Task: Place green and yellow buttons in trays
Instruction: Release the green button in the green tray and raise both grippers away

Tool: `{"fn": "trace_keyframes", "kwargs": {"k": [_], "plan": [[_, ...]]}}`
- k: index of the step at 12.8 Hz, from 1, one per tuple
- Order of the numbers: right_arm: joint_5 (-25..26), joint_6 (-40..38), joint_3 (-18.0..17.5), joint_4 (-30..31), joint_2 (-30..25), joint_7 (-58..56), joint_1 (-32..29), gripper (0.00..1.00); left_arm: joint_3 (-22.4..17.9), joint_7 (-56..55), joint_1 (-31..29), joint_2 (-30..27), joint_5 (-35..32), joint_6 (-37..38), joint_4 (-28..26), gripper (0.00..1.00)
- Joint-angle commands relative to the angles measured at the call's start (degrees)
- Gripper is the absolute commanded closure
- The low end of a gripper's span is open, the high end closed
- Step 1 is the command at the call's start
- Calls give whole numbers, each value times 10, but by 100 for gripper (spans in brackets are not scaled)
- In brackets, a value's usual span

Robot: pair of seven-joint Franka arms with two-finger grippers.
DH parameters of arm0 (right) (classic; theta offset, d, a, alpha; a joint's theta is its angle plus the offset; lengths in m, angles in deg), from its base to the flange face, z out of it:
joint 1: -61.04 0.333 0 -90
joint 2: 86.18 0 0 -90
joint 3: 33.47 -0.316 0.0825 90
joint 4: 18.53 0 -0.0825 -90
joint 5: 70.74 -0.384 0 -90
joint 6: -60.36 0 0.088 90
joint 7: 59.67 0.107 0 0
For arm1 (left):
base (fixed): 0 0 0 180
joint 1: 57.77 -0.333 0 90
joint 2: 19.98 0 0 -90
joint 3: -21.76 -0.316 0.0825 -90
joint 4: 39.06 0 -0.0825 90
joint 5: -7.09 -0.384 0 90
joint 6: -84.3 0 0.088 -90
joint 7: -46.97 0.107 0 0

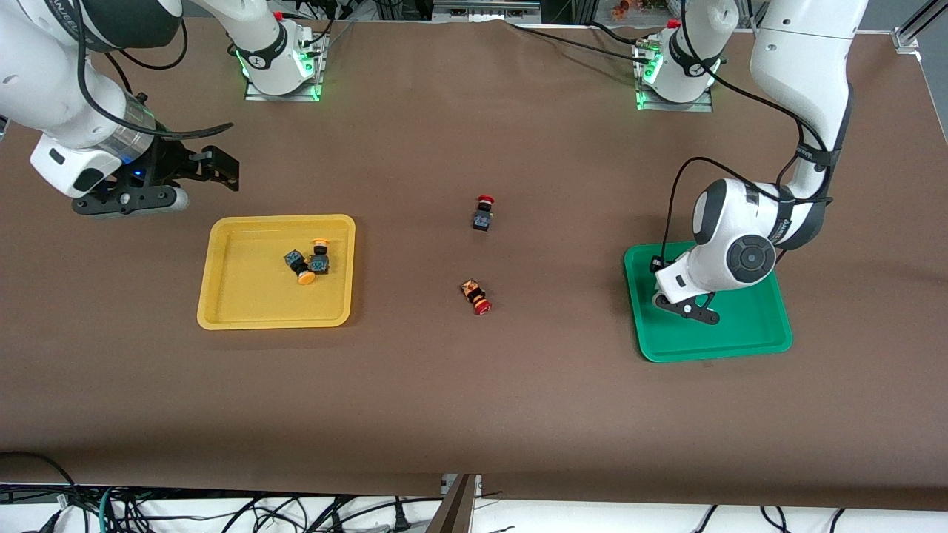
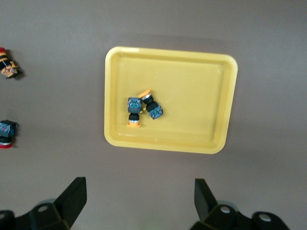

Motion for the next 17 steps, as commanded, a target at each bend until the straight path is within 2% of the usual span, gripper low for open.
{"fn": "trace_keyframes", "kwargs": {"k": [1,6,10,11,13,17], "plan": [[10,-10,-9,-28,7,1,-10,1,-4,10,2,-23,15,26,24,0],[9,-34,-9,-31,13,6,-11,1,2,0,7,-65,15,280,212,0],[9,-34,-10,-30,13,11,-10,1,6,-131,2,-152,11,367,221,0],[9,-34,-11,-30,13,11,-10,1,3,-132,0,-166,4,368,222,0],[7,-34,-15,-30,17,10,-12,1,5,-132,-14,-179,-32,368,262,0],[7,-34,-16,-30,17,10,-14,1,27,-130,-59,-213,-25,396,260,0]]}}
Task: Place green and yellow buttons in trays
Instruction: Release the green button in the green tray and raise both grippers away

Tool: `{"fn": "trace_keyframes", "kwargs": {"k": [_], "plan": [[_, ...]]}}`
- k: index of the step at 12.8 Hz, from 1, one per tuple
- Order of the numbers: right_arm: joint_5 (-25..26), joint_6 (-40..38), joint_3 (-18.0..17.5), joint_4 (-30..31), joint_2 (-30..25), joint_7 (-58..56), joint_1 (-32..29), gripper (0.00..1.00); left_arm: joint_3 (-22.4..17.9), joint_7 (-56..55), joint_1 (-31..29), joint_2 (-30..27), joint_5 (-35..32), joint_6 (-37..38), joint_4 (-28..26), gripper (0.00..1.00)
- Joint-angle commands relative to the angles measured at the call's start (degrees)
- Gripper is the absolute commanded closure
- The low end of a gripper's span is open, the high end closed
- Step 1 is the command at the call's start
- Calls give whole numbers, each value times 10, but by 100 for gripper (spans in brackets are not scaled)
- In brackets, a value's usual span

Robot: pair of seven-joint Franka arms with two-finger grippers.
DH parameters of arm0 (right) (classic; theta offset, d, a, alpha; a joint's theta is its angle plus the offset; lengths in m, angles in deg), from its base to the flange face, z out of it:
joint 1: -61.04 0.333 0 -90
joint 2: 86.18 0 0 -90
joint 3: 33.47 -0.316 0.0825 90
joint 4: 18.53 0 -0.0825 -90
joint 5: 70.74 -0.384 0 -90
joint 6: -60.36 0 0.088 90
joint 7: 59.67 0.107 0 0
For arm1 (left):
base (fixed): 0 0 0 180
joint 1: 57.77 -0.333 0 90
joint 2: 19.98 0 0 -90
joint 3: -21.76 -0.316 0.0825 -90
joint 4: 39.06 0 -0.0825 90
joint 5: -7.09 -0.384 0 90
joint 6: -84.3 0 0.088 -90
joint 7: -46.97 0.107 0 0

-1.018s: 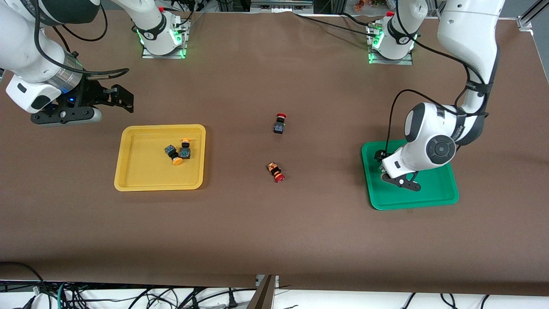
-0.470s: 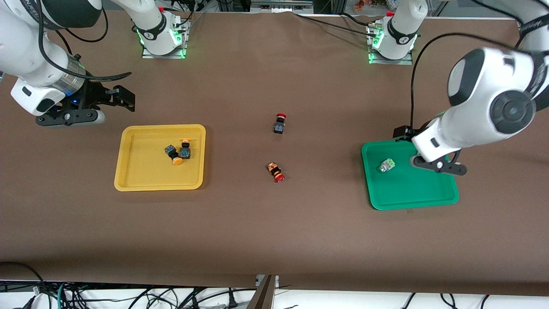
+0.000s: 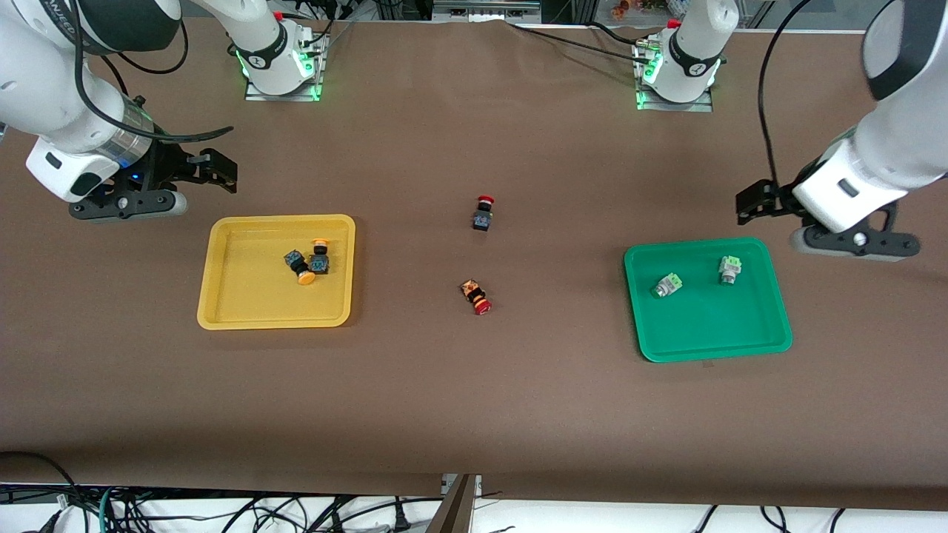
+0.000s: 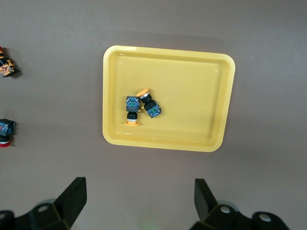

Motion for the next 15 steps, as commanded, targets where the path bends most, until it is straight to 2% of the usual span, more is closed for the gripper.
{"fn": "trace_keyframes", "kwargs": {"k": [1,5,15], "plan": [[7,-12,-12,-14,3,9,-12,1,22,-4,-29,-11,-1,27,1,0],[7,-13,-9,-14,2,6,-11,1,46,0,-62,-23,12,48,-6,0],[8,-9,-11,-15,3,2,-12,1,48,-5,-54,-5,4,53,10,0]]}}
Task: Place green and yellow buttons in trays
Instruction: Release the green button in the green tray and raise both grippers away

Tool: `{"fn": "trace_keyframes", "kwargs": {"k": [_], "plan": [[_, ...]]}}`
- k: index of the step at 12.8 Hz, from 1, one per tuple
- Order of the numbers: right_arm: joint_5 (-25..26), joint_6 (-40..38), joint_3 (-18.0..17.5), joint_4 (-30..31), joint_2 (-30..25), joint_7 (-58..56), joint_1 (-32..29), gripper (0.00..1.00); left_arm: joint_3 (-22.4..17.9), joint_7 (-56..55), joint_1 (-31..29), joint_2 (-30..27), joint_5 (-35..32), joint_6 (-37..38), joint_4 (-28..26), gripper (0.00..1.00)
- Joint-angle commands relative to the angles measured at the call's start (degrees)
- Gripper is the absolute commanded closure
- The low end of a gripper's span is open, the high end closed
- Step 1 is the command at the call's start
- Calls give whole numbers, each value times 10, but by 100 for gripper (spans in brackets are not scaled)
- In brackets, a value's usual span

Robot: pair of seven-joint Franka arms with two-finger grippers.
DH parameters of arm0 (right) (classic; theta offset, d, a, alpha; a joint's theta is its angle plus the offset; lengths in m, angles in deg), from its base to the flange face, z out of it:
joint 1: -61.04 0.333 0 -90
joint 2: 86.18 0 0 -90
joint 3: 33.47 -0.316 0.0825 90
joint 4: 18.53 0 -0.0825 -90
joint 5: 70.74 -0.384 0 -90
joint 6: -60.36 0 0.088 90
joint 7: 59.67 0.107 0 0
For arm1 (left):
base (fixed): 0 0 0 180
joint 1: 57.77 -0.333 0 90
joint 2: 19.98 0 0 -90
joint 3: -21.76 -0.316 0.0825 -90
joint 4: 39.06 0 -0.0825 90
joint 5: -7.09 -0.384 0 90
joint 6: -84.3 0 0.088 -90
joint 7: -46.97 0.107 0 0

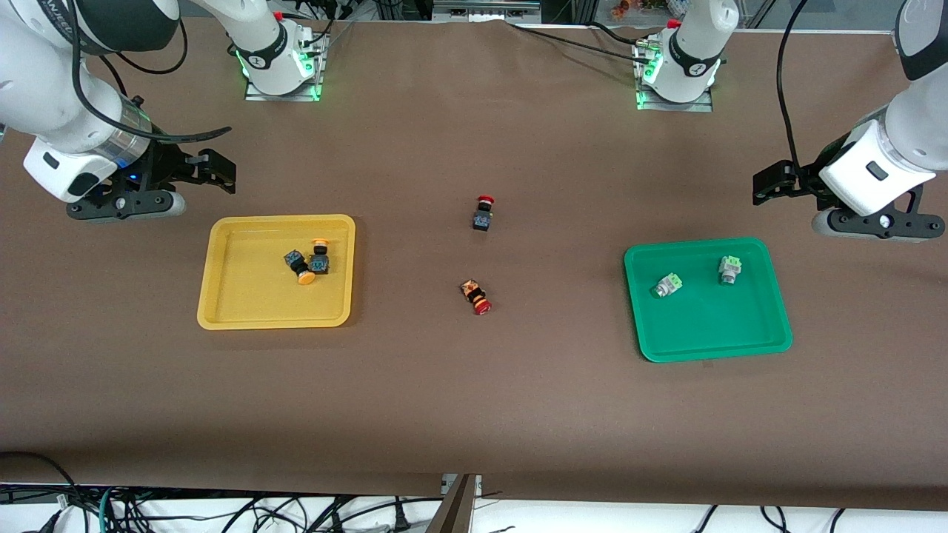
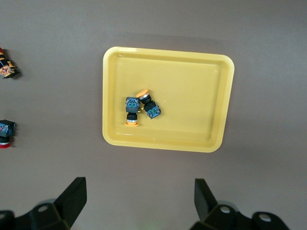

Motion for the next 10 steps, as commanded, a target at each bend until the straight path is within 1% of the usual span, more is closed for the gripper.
{"fn": "trace_keyframes", "kwargs": {"k": [1,2,4,5,10], "plan": [[7,-8,-13,-13,4,2,-19,1,4,-3,-7,3,1,10,10,0],[6,-8,-24,-13,4,1,-31,1,4,-2,-9,3,1,10,10,0],[6,-8,-78,-14,7,1,-82,1,4,-2,-9,4,1,10,10,0],[6,-8,-97,-14,7,1,-102,1,4,-3,-8,3,1,10,10,0],[8,-10,-101,-16,3,6,-104,1,4,-4,-6,3,1,10,11,0]]}}
